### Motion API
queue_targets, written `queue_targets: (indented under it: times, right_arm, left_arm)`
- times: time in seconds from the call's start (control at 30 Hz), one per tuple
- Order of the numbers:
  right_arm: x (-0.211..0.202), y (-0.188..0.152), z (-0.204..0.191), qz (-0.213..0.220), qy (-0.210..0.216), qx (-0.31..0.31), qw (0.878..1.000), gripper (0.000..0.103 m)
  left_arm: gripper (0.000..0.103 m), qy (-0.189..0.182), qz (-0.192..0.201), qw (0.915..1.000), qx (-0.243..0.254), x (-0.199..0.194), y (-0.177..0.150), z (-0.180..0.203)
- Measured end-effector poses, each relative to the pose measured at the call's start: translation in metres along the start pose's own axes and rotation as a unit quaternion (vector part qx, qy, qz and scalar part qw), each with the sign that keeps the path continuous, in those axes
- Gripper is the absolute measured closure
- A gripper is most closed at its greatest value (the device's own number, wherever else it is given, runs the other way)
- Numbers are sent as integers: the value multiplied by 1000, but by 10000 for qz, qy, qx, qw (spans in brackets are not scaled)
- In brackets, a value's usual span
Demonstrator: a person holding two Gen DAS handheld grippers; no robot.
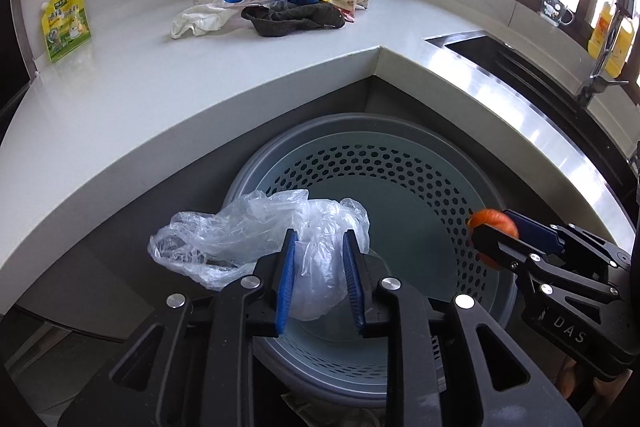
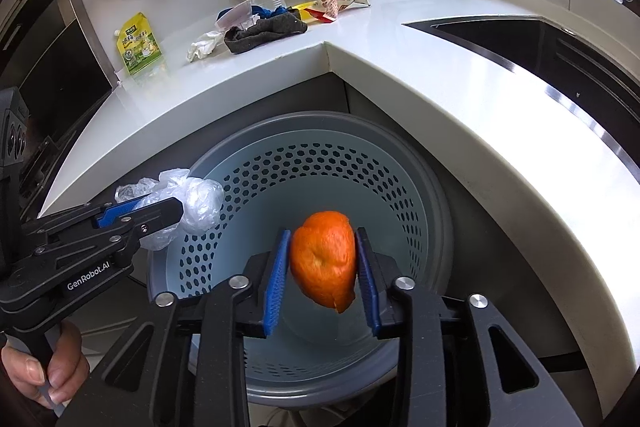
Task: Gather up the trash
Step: 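Open both grippers to drop the bag and orange into the bin, then grasp the snack wrapper with the right gripper while the left gripper approaches the tissue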
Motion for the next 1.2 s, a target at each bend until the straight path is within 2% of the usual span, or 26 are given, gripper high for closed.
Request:
queue_targets:
  times: [0.03,0.13,0.5,0.83,1.03,1.2]
  right_arm:
    - [-3,1,0,73,-27,-8,10000,42]
    - [-5,3,1,122,-90,-11,9999,42]
    - [-2,2,5,57,-105,53,9999,42]
    - [2,0,7,50,-158,87,9998,42]
    - [-3,5,8,145,-187,94,9997,41]
    - [-16,21,8,372,-176,80,9991,40]
  left_arm:
    - [68,14,10,10000,-18,-1,0,-1]
    - [46,77,67,9999,-78,-3,0,-6]
    - [41,204,60,9997,-157,-2,0,-16]
    - [28,318,177,9992,-179,-6,1,-18]
    - [22,328,317,9987,-207,-15,7,-21]
    - [18,459,609,9967,-284,-32,21,-27]
Point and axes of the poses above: each gripper's, at about its wrist camera, not at the fingertips, and x roughly the way its jaws point, z to its right, y to its top, the point moved 7 cm from there along x, roughly the way its jaws point, and after that the axes turned 5 degrees about -z, right-handed, at the moved point
